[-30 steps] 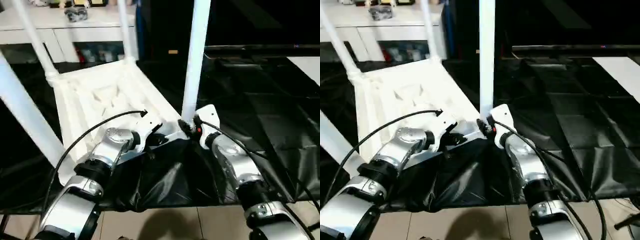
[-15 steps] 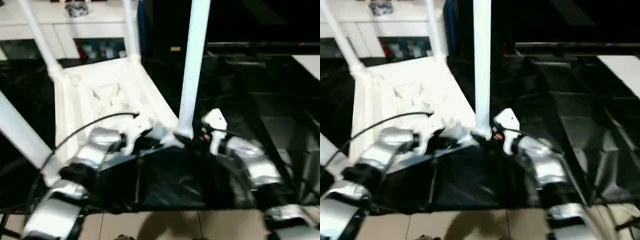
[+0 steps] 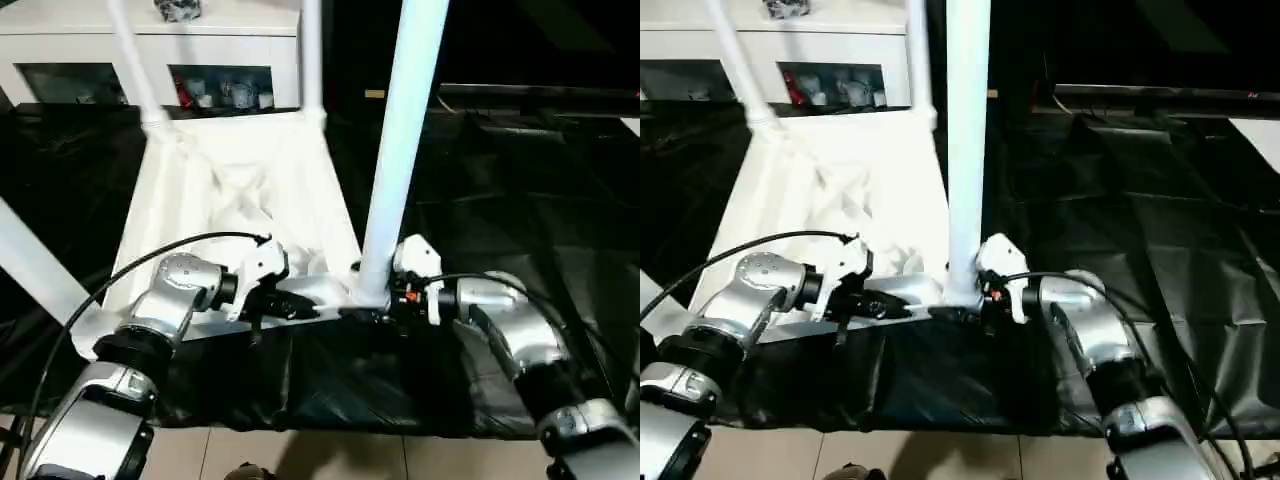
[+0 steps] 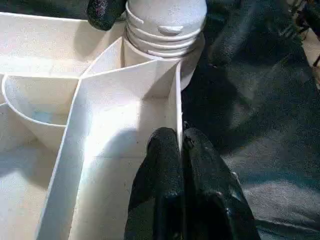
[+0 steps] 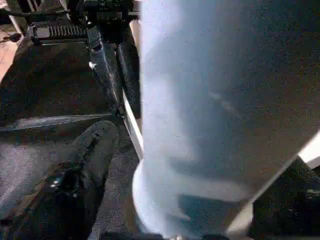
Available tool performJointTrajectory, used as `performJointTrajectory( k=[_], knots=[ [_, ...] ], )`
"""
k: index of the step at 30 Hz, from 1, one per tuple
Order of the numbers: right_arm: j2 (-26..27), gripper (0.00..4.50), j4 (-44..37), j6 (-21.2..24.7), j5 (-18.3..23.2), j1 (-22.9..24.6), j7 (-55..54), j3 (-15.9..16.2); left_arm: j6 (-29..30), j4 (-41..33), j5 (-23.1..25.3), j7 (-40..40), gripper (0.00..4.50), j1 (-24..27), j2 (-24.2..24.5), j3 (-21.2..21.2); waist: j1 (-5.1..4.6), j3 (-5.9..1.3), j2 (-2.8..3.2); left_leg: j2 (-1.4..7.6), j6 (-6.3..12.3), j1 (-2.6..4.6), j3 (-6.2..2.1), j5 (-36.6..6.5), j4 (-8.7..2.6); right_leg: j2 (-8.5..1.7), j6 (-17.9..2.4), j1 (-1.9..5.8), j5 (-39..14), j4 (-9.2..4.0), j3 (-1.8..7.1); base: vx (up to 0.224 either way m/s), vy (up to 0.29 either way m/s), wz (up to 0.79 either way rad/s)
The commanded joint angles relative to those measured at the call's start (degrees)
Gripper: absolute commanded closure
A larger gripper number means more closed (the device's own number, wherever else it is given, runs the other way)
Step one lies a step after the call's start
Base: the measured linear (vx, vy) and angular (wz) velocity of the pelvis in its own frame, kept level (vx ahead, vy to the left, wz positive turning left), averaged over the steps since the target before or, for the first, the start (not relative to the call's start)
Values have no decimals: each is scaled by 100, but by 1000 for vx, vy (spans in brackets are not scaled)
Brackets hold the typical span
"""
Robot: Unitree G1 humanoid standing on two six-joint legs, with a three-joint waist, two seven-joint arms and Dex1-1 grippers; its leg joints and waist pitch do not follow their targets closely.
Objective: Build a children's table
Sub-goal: Rotate leg to tighten
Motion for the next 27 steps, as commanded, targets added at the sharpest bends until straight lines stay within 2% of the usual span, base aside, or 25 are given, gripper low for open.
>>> performJointTrajectory(
  k=[1,6,11,14,15,16,17,19,21,22,23,25,26,27],
  knots=[
    [-15,91,64,37,-11,-80,211,170,-90,-16,-76,-234,450,-42,-45,-31,-14,-367,-82,156,230,159,-34,-1515,-368,-138,-1394,208,-1154,-276,109,0,0,0],
    [0,120,142,17,-3,-120,353,153,-152,35,-70,-312,450,-50,8,-53,-11,-375,-91,148,258,147,-34,-1430,-354,-139,-1426,217,-1055,-257,104,0,0,0],
    [51,170,256,6,15,-161,441,139,-166,104,-44,-386,450,-78,52,-75,-5,-375,-77,149,302,152,-27,-1343,-342,-134,-1484,211,-930,-246,103,0,0,0],
    [222,179,259,45,68,-72,123,10,-134,198,97,43,450,-123,-15,-37,-10,-374,-78,148,275,151,-30,-1401,-347,-133,-1470,211,-999,-248,102,0,0,0],
    [267,184,247,57,60,-44,-37,-31,-79,207,145,215,450,-138,-49,-32,-6,-365,-80,156,233,163,-35,-1484,-358,-140,-1444,203,-1119,-263,105,0,0,0],
    [391,185,250,65,-1,19,-498,-138,65,238,283,687,450,-183,-145,-26,-21,-347,-114,157,184,152,-32,-1567,-374,-146,-1399,200,-1293,-281,116,0,0,0],
    [401,185,254,64,-13,23,-544,-144,79,240,289,724,450,-187,-154,-22,-10,-335,-93,160,136,172,-38,-1666,-381,-157,-1359,178,-1457,-303,122,0,0,0],
    [642,186,304,142,-195,121,-1416,-256,386,245,295,1354,450,-241,-395,107,-45,-321,-107,139,-60,203,-65,-2007,-404,-174,-1161,157,-2126,-370,123,0,0,0],
    [923,187,328,303,-291,212,-2122,-355,607,190,354,1882,450,-271,-638,150,-80,-294,-107,128,-156,198,-91,-2192,-429,-170,-994,138,-2544,-420,117,0,0,0],
    [1101,187,329,375,-360,270,-2511,-382,771,131,373,2173,450,-274,-808,171,-100,-292,-80,131,-215,213,-107,-2318,-439,-175,-889,122,-2759,-444,114,0,0,0],
    [1189,187,327,403,-402,299,-2689,-393,849,105,376,2307,450,-274,-895,181,-125,-285,-109,115,-249,211,-123,-2421,-445,-171,-790,118,-2939,-484,98,0,0,0],
    [1475,187,416,480,-504,295,-3244,-423,1040,-56,396,2632,450,-203,-1175,169,-163,-283,-104,115,-245,225,-140,-2574,-452,-174,-708,95,-3109,-519,89,0,0,0],
    [1696,187,497,545,-553,267,-3655,-464,1164,-186,425,2830,450,-133,-1379,138,-221,-279,-69,110,-271,214,-154,-2654,-471,-158,-700,98,-3080,-537,76,0,0,0],
    [1831,187,549,575,-561,239,-3877,-493,1203,-247,463,2976,450,-89,-1497,102,-240,-277,-84,109,-275,210,-163,-2681,-474,-153,-689,100,-3086,-539,65,0,0,0]
  ],
)
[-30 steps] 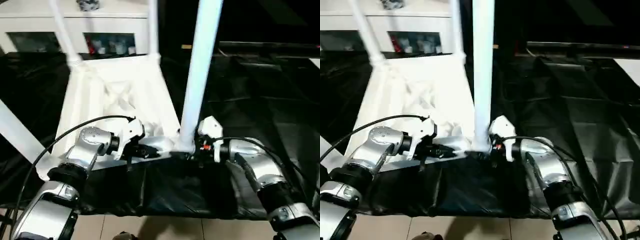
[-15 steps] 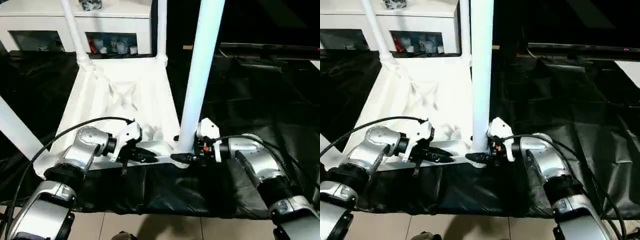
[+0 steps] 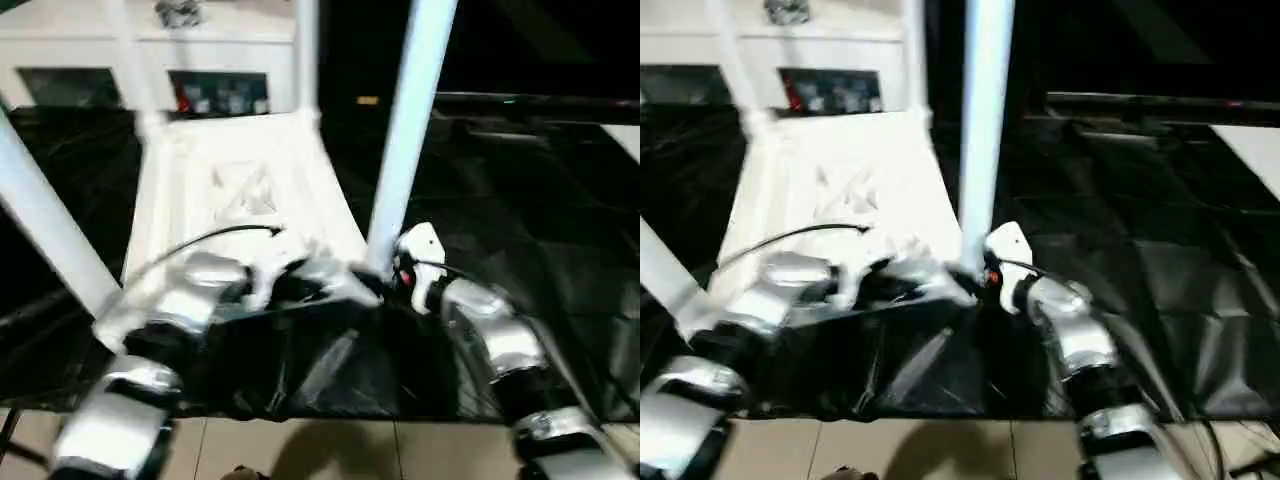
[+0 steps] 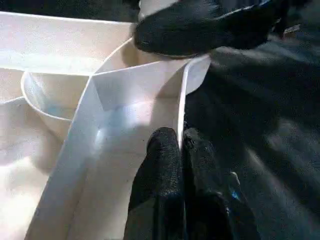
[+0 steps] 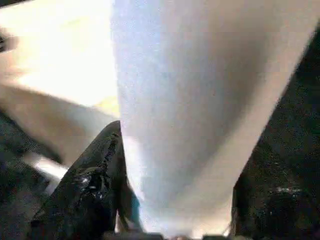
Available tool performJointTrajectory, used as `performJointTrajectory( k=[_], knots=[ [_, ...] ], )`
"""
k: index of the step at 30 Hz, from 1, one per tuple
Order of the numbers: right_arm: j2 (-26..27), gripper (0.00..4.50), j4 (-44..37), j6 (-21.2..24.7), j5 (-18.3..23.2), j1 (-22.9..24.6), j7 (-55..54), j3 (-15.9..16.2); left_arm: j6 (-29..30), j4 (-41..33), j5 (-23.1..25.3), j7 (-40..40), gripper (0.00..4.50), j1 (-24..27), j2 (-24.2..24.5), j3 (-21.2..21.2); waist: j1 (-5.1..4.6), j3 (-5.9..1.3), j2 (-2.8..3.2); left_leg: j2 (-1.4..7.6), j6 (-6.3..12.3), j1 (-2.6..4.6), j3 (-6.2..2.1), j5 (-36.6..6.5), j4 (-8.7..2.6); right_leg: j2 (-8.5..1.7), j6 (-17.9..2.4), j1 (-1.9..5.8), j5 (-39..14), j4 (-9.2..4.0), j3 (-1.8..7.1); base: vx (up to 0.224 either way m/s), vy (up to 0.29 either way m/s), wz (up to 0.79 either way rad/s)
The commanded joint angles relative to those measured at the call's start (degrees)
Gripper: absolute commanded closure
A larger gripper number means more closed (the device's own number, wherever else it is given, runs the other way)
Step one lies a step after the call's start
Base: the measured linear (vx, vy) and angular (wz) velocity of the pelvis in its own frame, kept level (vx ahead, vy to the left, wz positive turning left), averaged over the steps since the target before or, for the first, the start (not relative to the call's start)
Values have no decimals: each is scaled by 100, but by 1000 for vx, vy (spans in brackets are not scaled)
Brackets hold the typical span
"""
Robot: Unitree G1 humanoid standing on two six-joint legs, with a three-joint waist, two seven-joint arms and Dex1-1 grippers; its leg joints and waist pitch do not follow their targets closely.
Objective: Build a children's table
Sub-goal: Rotate leg to tighten
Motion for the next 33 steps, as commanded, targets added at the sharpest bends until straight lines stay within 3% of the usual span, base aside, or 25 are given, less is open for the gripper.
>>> performJointTrajectory(
  k=[1,3,4,6,13,16,19,25,27,30,33],
  knots=[
    [638,187,238,205,-118,49,-180,521,167,-168,27,675,450,95,-555,-142,-54,-259,-52,106,-255,187,-149,-2790,-469,-147,-677,44,-3188,-546,57,0,0,0],
    [806,131,256,31,-109,1,-241,544,163,-231,121,733,450,174,-635,-279,-93,-257,-61,91,-200,179,-171,-2870,-459,-156,-591,41,-3379,-577,44,0,0,0],
    [837,131,242,-55,-122,-26,-261,554,134,-226,138,701,450,184,-634,-314,-109,-252,16,75,-193,190,-190,-2969,-464,-151,-529,23,-3491,-599,40,0,0,0],
    [837,115,198,-177,-61,-70,-242,461,113,-216,150,628,450,182,-582,-331,-145,-263,-24,64,-175,199,-197,-3089,-456,-133,-497,9,-3491,-625,34,0,0,0],
    [176,62,20,-300,206,-26,777,267,-38,-369,41,93,450,190,-217,-189,-130,-299,-30,98,-35,122,-176,-2838,-485,-131,-789,78,-2593,-526,78,0,0,0],
    [-372,23,-167,-279,274,77,1804,471,-298,-363,-44,-471,450,192,54,-213,-84,-316,-55,100,124,95,-141,-2495,-459,-132,-941,124,-2171,-484,96,0,0,0],
    [-826,23,-210,-234,358,67,2686,572,-465,-357,-144,-1037,450,170,303,-228,-59,-338,-71,112,270,75,-96,-2069,-412,-132,-1172,151,-1609,-395,116,0,0,0],
    [-1211,23,-191,-262,404,-43,3683,734,-560,-377,-298,-1777,450,140,550,-276,87,-392,-18,151,478,82,-28,-1124,-320,-98,-1649,209,-321,-207,77,44,-19,1],
    [-1330,23,-117,-300,387,-132,4029,843,-638,-383,-358,-2142,450,137,673,-332,121,-405,-29,151,528,91,-24,-1020,-303,-96,-1730,226,-110,-175,67,0,0,0],
    [-1363,56,0,-396,267,-213,4128,930,-677,-425,-392,-2422,450,148,766,-393,174,-395,-24,163,540,119,-10,-1050,-302,-105,-1758,210,-141,-176,75,0,0,0],
    [-1346,61,86,-426,244,-270,4183,954,-708,-404,-374,-2488,450,129,807,-403,195,-374,-26,174,407,124,-18,-1268,-336,-120,-1697,206,-509,-200,79,0,0,0]
  ],
)
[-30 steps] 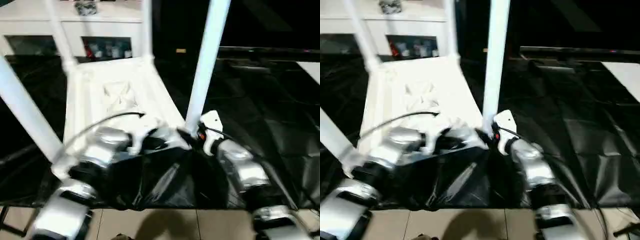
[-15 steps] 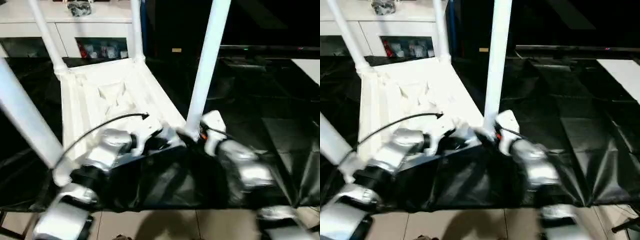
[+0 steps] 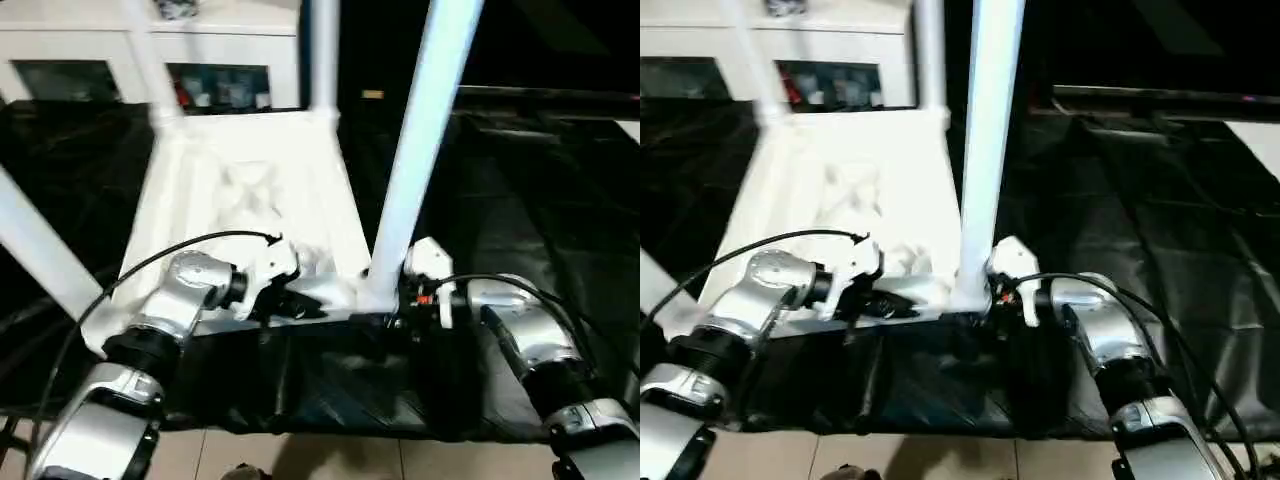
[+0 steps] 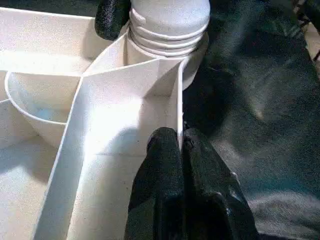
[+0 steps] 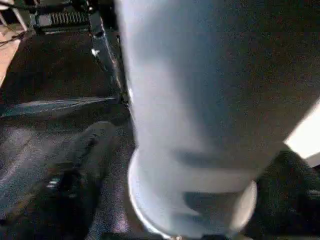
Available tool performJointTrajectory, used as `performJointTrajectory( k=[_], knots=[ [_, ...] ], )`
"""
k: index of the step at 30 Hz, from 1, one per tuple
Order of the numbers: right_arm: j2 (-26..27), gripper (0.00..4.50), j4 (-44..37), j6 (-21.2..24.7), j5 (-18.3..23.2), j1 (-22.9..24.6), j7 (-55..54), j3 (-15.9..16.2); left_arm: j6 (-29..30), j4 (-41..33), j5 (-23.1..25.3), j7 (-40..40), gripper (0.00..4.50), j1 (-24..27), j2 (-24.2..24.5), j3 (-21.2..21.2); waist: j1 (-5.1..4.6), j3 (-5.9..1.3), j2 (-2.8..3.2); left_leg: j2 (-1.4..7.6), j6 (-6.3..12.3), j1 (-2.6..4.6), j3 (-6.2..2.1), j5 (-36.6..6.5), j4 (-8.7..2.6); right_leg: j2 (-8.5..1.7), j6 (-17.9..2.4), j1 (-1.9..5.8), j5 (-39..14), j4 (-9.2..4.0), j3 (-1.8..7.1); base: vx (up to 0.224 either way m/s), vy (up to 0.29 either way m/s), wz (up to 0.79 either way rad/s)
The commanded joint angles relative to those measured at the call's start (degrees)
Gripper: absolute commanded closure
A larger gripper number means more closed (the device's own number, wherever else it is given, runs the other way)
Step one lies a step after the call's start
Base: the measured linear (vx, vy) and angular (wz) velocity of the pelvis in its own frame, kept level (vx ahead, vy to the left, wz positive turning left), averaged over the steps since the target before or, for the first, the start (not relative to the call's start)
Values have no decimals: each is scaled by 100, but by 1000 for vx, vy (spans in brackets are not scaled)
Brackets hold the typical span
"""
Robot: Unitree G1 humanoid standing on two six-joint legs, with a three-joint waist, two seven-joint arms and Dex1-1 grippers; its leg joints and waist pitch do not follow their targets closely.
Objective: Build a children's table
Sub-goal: Rotate leg to tighten
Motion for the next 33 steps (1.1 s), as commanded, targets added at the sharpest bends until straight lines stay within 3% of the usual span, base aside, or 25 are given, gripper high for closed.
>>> performJointTrajectory(
  k=[1,4,11,16,18,20,23,26,27,29,31,33],
  knots=[
    [11,82,66,-12,-91,-62,71,123,-75,-72,-77,-244,450,-54,-77,-141,-16,-358,-32,150,341,179,-21,-1378,-343,-137,-1610,227,-658,-237,101,0,0,0],
    [34,100,73,11,-28,-105,222,128,-123,-18,-79,-333,450,-79,-39,-136,-22,-359,-39,147,255,172,-31,-1464,-356,-143,-1521,234,-836,-250,107,0,0,0],
    [53,168,135,21,45,-171,385,137,-155,81,-77,-390,450,-109,29,-132,-16,-370,-23,138,285,169,-25,-1369,-337,-134,-1593,236,-605,-221,103,0,0,0],
    [394,181,146,132,8,-91,-694,-179,61,425,132,897,450,-285,-269,128,-25,-341,-18,142,147,193,-25,-1647,-361,-141,-1520,199,-1007,-270,115,0,0,0],
    [579,181,229,94,-165,-54,-1556,-303,218,501,212,1533,450,-350,-445,231,-58,-329,-19,131,-33,210,-47,-1874,-383,-164,-1397,183,-1428,-310,128,0,0,0],
    [766,182,276,165,-277,1,-2266,-408,420,488,235,1998,450,-367,-616,298,-96,-318,-54,108,-107,162,-76,-1904,-411,-175,-1160,211,-1829,-350,125,0,0,0],
    [1111,183,262,303,-358,121,-3140,-543,646,399,250,2563,450,-346,-914,369,-150,-323,-19,100,-90,173,-72,-1905,-402,-158,-1103,178,-1821,-376,130,0,0,0],
    [1556,183,292,449,-484,189,-4149,-667,773,367,319,3172,450,-334,-1254,389,-225,-322,-39,85,-72,154,-78,-1897,-408,-142,-1064,180,-1845,-391,118,0,0,0],
    [1714,183,355,467,-507,170,-4430,-696,790,352,350,3315,450,-318,-1361,371,-235,-321,-3,79,-61,159,-83,-1942,-408,-143,-1021,176,-1941,-407,117,0,0,0],
    [1982,183,450,417,-495,122,-4742,-747,800,343,412,3461,450,-299,-1506,311,-261,-328,0,77,-52,156,-86,-1993,-411,-137,-986,164,-1944,-420,117,0,0,0],
    [2111,113,429,134,-540,94,-4818,-671,766,321,461,3441,450,-257,-1555,203,-273,-327,1,77,-43,160,-87,-2076,-416,-130,-954,157,-1964,-434,112,0,0,0],
    [2094,107,369,-60,-519,72,-4773,-693,713,260,449,3291,450,-207,-1513,148,-284,-334,7,79,-26,149,-90,-2092,-418,-128,-950,168,-1906,-430,108,0,0,0]
  ],
)
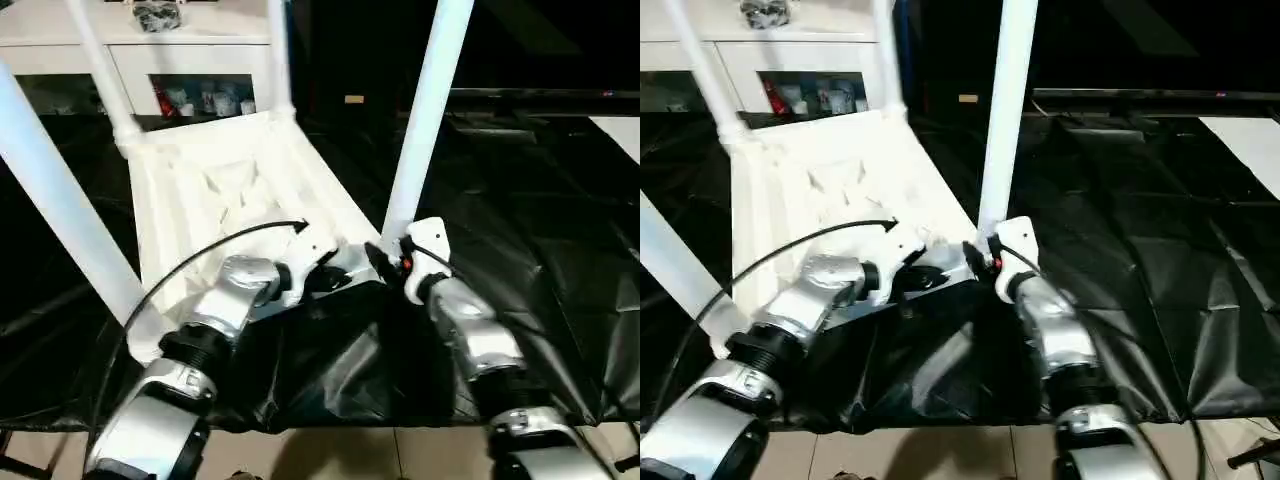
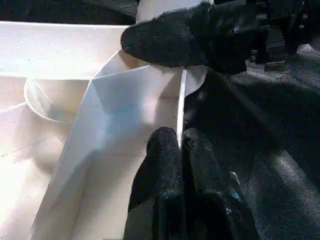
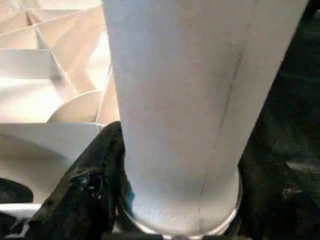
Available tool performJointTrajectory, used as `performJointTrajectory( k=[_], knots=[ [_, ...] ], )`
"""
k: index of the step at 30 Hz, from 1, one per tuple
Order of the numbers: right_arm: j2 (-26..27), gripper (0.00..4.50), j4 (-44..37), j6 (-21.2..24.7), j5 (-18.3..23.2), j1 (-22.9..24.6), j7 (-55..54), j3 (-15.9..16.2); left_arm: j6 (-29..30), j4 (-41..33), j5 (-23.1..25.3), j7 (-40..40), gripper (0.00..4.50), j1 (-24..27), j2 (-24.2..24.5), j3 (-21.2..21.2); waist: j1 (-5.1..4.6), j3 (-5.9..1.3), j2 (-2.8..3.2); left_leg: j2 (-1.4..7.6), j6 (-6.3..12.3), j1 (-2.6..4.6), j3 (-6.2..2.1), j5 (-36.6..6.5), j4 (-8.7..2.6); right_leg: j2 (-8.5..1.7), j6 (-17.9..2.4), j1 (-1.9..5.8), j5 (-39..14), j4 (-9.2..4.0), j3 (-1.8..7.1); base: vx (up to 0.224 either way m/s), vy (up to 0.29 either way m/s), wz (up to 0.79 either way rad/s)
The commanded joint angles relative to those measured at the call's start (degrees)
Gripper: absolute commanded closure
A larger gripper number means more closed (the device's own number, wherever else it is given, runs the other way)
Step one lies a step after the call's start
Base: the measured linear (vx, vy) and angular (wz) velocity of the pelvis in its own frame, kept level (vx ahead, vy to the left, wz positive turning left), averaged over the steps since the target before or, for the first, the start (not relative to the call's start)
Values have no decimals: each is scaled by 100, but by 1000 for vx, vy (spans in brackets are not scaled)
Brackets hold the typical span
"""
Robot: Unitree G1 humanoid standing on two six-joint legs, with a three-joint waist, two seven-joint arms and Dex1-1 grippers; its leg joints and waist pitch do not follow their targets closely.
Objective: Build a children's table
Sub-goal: Rotate leg to tighten
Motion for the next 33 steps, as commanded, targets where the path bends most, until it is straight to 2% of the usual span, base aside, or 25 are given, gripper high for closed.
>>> performJointTrajectory(
  k=[1,2,5,8,11,13,16,18,20,21,25,26,28,30,33],
  knots=[
    [393,107,-17,-165,-15,-15,346,451,-28,-28,-41,253,450,60,-207,-122,3,-315,6,88,-17,121,-101,-2095,-433,-124,-992,161,-1806,-440,89,0,0,0],
    [348,92,-34,-184,-1,-21,385,425,-47,-46,-36,204,450,70,-174,-122,-19,-314,-19,83,-7,105,-98,-2089,-436,-111,-1008,176,-1725,-438,83,0,0,0],
    [126,69,-98,-265,46,-8,728,412,-176,-92,-55,-56,450,105,-47,-129,-24,-326,-14,89,48,107,-96,-2023,-432,-115,-1074,189,-1545,-424,78,0,0,0],
    [-345,45,-298,-424,243,90,1720,450,-456,-92,-141,-539,450,120,200,-119,-18,-334,-26,93,176,99,-80,-1898,-405,-119,-1156,208,-1295,-410,82,0,0,0],
    [-757,45,-433,-354,392,181,2608,555,-604,-105,-277,-984,450,118,346,-90,9,-350,-55,89,365,85,-61,-1594,-367,-127,-1290,249,-921,-365,82,0,0,0],
    [-959,45,-482,-320,445,206,3041,623,-669,-101,-321,-1231,450,117,430,-110,39,-353,-36,106,487,79,-48,-1348,-341,-114,-1455,260,-598,-315,70,0,0,0],
    [-1309,45,-572,-273,521,227,3850,767,-842,-100,-362,-1738,450,123,619,-209,93,-360,-37,121,548,102,-33,-1222,-322,-109,-1580,263,-434,-287,60,0,0,0],
    [-1417,45,-601,-238,549,229,4135,813,-898,-97,-391,-1927,450,126,682,-234,126,-352,-30,131,562,106,-24,-1269,-321,-110,-1615,253,-487,-280,64,0,0,0],
    [-1668,45,-626,-166,645,188,4842,932,-950,-112,-506,-2495,450,131,853,-271,157,-354,-27,135,544,126,-21,-1356,-321,-113,-1628,246,-579,-289,67,0,0,0],
    [-1716,69,-615,-175,657,159,4972,960,-971,-119,-529,-2645,450,128,907,-290,173,-346,-27,142,526,123,-24,-1397,-332,-117,-1635,243,-649,-294,68,0,0,0],
    [-1801,83,-572,-179,628,77,5271,1057,-1059,-107,-547,-2945,450,112,1002,-325,267,-344,-32,162,376,168,-21,-1530,-348,-127,-1606,210,-829,-294,82,0,0,0],
    [-1831,111,-529,-197,577,37,5374,1119,-1073,-91,-552,-3046,450,101,1035,-345,277,-337,-37,168,346,174,-15,-1583,-358,-126,-1596,197,-864,-301,85,0,0,0],
    [-1841,119,-464,-216,547,-10,5432,1152,-1110,-64,-540,-3077,450,88,1061,-357,286,-341,-34,166,308,170,-15,-1594,-359,-133,-1573,206,-868,-295,91,0,0,0],
    [-1846,129,-390,-260,517,-60,5489,1181,-1138,-25,-527,-3116,450,73,1087,-360,278,-342,-60,154,307,147,-20,-1527,-359,-133,-1554,218,-847,-285,85,0,0,0],
    [-1855,165,-373,-260,496,-70,5570,1218,-1186,14,-504,-3119,450,68,1109,-355,282,-342,-72,154,318,143,-21,-1476,-356,-144,-1512,220,-890,-286,89,0,0,0]
  ],
)
